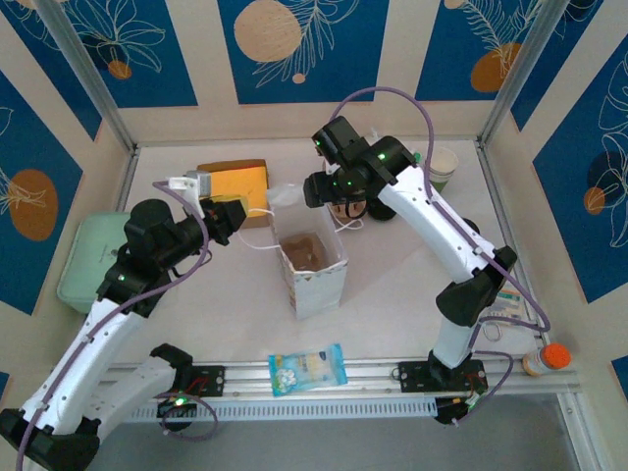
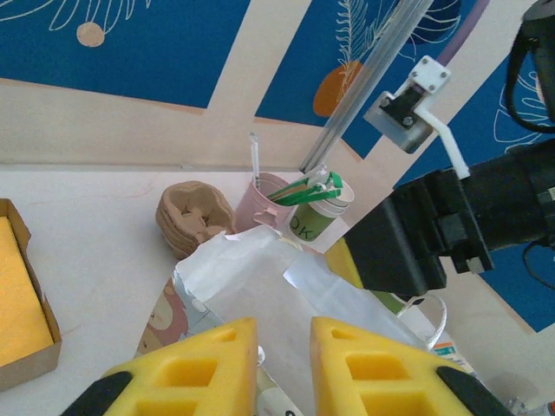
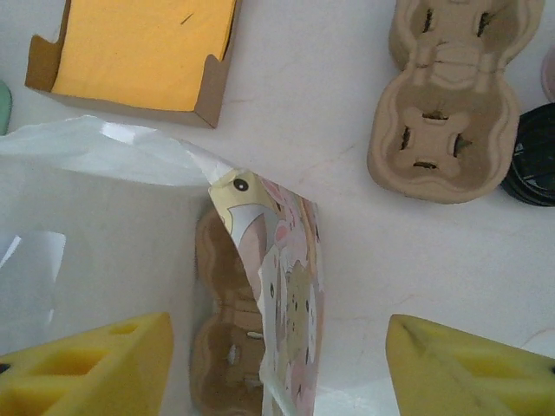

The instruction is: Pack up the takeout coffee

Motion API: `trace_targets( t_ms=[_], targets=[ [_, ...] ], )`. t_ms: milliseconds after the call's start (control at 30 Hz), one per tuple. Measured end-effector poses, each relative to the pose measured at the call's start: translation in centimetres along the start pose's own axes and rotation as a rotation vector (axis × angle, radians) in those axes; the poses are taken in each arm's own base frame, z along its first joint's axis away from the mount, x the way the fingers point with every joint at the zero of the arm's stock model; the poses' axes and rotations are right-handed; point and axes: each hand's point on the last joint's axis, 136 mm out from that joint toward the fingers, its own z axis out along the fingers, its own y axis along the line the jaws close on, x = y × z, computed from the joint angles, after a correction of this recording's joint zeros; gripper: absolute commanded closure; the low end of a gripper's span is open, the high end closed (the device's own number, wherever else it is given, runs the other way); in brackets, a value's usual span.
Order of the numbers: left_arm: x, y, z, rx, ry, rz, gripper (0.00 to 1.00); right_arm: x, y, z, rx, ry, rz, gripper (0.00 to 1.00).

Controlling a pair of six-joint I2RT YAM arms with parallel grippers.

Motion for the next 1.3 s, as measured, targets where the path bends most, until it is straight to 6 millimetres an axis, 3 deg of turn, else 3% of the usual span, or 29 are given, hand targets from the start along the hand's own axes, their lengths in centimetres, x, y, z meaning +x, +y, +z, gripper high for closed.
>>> trace_targets(
  t_ms=[133, 400, 533, 800, 1067, 1300],
  targets=[
    [0.0, 0.0, -0.1, -0.001, -0.001, 0.005, 0.73, 0.3, -0.6, -0.6, 0.036, 0.003, -0.007, 0.24],
    [0.0, 0.2, -0.1, -0.012, -0.001, 0.014, 0.51, 0.5, -2.4, -3.0, 0.105, -0.027, 0.003, 0.02],
    [0.1, 0.5, -0.1, -0.025, 0.0, 0.026, 0.46, 0.2, -4.3, -4.4, 0.133, -0.054, 0.04, 0.01],
    [1.8, 2.0, 0.2, -0.081, 0.039, 0.015, 0.41, 1.0, -11.1, -5.1, 0.239, -0.043, 0.175, 0.01],
    [2.6, 2.8, 0.2, -0.113, 0.061, 0.03, 0.39, 5.5, -19.4, -3.6, 0.345, 0.042, 0.377, 0.01],
    [2.8, 2.9, 0.3, -0.116, 0.066, 0.031, 0.38, 9.0, -25.2, -2.4, 0.407, 0.071, 0.574, 0.01]
  ],
)
